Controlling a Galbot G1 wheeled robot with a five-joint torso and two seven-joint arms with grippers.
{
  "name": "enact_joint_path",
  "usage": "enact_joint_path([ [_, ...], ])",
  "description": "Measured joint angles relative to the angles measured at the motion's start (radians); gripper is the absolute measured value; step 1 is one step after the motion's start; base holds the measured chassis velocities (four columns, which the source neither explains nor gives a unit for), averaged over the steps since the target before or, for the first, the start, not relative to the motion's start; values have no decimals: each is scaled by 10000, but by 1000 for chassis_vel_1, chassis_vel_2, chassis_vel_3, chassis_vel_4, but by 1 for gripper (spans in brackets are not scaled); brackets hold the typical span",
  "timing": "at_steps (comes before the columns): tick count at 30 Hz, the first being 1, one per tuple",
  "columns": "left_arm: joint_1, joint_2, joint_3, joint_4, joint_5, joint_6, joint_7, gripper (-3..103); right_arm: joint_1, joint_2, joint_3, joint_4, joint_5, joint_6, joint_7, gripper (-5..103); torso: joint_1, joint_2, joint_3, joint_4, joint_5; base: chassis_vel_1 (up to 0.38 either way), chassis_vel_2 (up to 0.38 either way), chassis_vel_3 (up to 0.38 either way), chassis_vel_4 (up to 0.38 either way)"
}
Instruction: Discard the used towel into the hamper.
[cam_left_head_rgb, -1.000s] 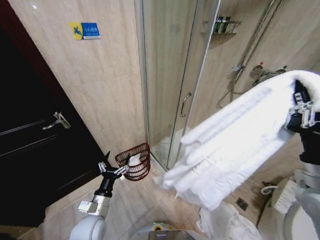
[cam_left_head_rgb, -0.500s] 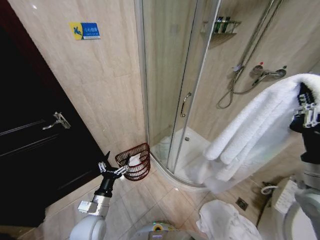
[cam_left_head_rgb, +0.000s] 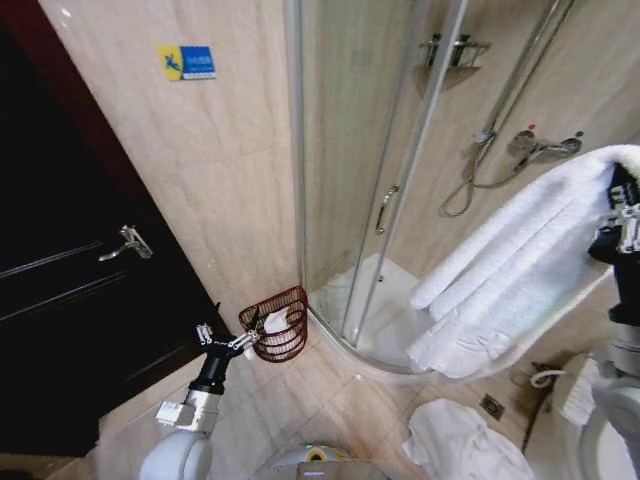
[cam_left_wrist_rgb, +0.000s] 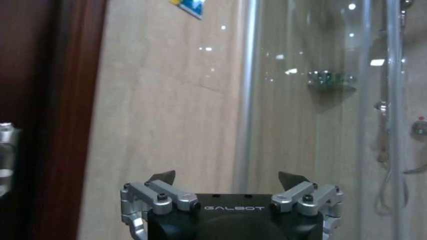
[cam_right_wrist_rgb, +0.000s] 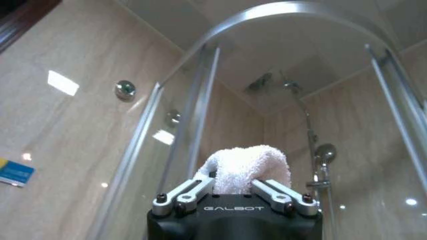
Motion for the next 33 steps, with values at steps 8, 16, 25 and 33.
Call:
enact_joint_path([
  [8,0,6,-3,0,0,0,-1,100,-34,32,-159,0,2,-23,107,5,2,0,0,1,2,134,133,-134,-127],
  [16,0,-3,4,0,0,0,1,100,-48,3,-316,-5,350,-213,26,5,2,0,1,-3,10,-57,-33,40,30],
  [25,0,1,0,0,0,0,0,100,-7,-412,-361,-5,1264,-412,-491,5,1,0,1,0,-1,20,36,22,25],
  [33,0,0,0,0,0,0,0,100,231,-889,-496,-2,1595,-424,-1259,5,1,0,1,-1,3,71,71,70,71],
])
